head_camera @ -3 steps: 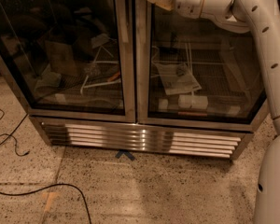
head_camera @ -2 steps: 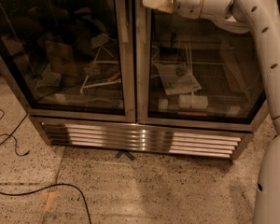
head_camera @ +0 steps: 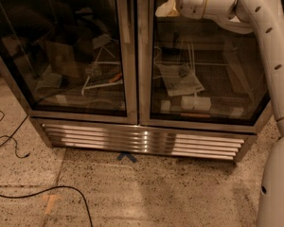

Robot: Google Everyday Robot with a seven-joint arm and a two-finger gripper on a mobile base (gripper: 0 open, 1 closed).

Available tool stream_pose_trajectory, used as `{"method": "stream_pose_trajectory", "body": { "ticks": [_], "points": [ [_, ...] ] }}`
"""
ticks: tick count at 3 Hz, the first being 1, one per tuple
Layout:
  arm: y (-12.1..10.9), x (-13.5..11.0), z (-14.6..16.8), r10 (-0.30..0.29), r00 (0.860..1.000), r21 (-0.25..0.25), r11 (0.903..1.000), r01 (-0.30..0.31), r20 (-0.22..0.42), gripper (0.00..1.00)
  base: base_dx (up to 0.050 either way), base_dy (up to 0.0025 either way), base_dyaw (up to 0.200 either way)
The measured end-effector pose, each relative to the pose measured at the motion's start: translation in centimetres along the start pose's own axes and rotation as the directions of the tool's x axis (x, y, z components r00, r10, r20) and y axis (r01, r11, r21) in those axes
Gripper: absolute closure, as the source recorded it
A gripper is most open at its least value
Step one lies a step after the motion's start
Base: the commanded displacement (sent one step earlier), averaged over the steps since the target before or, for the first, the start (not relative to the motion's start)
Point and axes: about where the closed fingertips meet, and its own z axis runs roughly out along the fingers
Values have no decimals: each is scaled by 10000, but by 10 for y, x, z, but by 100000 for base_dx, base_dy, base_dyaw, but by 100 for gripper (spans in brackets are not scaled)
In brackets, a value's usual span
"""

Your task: Pick orange can from top drawer and place on counter

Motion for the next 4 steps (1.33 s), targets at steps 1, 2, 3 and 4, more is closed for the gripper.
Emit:
{"method": "stream_pose_trajectory", "body": {
  "ticks": [1,2,3,4],
  "points": [
    [-22,-11,16,-604,9978,752,9955,580,290,0,0,0,0],
    [-22,-11,16,-603,9978,754,9955,580,291,0,0,0,0],
    [-34,-11,16,-544,9976,1093,9928,494,424,0,0,0,0],
    [-65,-9,-15,-547,9975,1428,9886,477,454,0,0,0,0]
  ]
}}
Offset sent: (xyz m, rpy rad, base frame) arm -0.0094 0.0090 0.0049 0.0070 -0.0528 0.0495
